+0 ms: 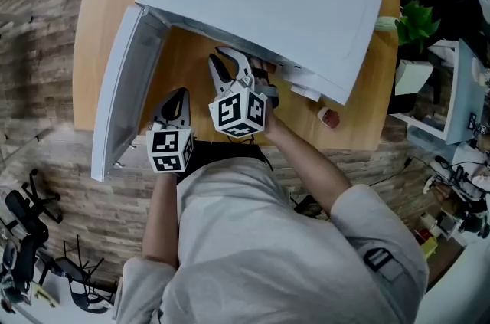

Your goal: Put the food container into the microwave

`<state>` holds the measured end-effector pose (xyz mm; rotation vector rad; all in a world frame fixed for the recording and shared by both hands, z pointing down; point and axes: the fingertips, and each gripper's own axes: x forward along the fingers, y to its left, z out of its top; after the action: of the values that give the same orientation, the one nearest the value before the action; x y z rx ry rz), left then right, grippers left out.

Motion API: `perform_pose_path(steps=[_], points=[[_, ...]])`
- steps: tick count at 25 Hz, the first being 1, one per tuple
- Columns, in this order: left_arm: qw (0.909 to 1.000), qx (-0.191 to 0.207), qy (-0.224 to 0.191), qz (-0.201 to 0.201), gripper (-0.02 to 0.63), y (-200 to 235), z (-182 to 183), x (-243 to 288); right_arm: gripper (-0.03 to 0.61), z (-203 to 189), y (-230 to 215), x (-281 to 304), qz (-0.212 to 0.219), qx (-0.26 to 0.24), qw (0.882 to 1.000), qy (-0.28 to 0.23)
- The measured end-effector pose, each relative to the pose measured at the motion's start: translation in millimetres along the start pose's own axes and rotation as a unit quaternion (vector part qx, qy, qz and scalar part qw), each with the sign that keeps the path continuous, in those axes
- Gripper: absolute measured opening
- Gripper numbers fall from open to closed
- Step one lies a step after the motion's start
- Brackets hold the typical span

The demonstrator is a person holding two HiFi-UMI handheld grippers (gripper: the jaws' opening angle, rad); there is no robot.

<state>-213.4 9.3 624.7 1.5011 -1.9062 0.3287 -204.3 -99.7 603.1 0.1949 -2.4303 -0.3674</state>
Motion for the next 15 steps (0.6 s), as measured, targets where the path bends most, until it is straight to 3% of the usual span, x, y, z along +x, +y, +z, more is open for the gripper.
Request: perform_pose_path(steps=[4, 15], points=[[0.9998, 0.013, 0.007, -0.014, 0.012, -9.0, 2.2, 6.7, 0.006, -11.7, 7.7, -17.4, 0.004, 0.032, 0.999, -0.003], [0.9956, 0.041, 0.042, -0.073, 0.011, -56.8, -6.7, 22.7, 0.005, -63.9, 15.7, -70.2, 0.022, 0.141, 0.99, 0.0]])
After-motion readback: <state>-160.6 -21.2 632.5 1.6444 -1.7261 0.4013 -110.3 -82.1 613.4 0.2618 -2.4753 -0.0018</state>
